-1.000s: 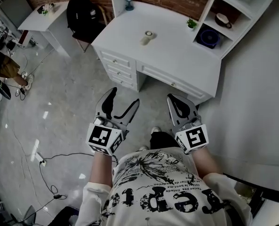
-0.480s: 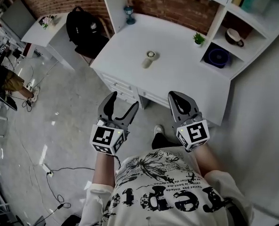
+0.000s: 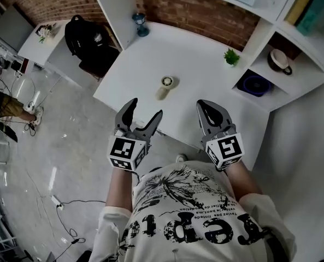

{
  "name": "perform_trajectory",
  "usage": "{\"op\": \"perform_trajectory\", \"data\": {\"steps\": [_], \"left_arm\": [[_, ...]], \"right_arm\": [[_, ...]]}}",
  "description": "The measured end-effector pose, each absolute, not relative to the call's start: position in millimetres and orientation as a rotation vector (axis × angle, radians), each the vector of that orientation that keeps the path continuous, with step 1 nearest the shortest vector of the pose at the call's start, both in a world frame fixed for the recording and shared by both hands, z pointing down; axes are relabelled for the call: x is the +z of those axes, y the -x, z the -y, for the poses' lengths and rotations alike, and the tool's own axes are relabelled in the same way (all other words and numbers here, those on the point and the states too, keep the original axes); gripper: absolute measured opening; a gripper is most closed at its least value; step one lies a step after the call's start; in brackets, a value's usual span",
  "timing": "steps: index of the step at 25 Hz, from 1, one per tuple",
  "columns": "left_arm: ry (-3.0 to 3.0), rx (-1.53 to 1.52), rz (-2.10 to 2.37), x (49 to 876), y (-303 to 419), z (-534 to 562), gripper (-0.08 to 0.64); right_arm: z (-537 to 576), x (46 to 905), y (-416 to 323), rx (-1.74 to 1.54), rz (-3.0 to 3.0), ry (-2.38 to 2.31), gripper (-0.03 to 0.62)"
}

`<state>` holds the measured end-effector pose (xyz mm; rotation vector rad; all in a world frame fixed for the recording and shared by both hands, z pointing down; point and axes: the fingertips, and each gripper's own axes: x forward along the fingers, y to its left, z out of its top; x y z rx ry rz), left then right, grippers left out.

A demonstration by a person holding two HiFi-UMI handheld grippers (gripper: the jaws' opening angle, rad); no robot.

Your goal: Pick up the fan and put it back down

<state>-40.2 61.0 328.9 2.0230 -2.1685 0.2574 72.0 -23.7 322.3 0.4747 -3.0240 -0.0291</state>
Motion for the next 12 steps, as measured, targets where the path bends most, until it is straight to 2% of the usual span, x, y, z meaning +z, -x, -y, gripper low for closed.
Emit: {"op": "perform_trajectory", "data": {"steps": [12], "left_arm": [[-2.046, 0.355, 1.897, 430.9, 100.5, 49.3, 0.348]], "right_arm": [[84.4, 372.3, -14.5, -0.02, 2.872, -0.611, 0.012]]}}
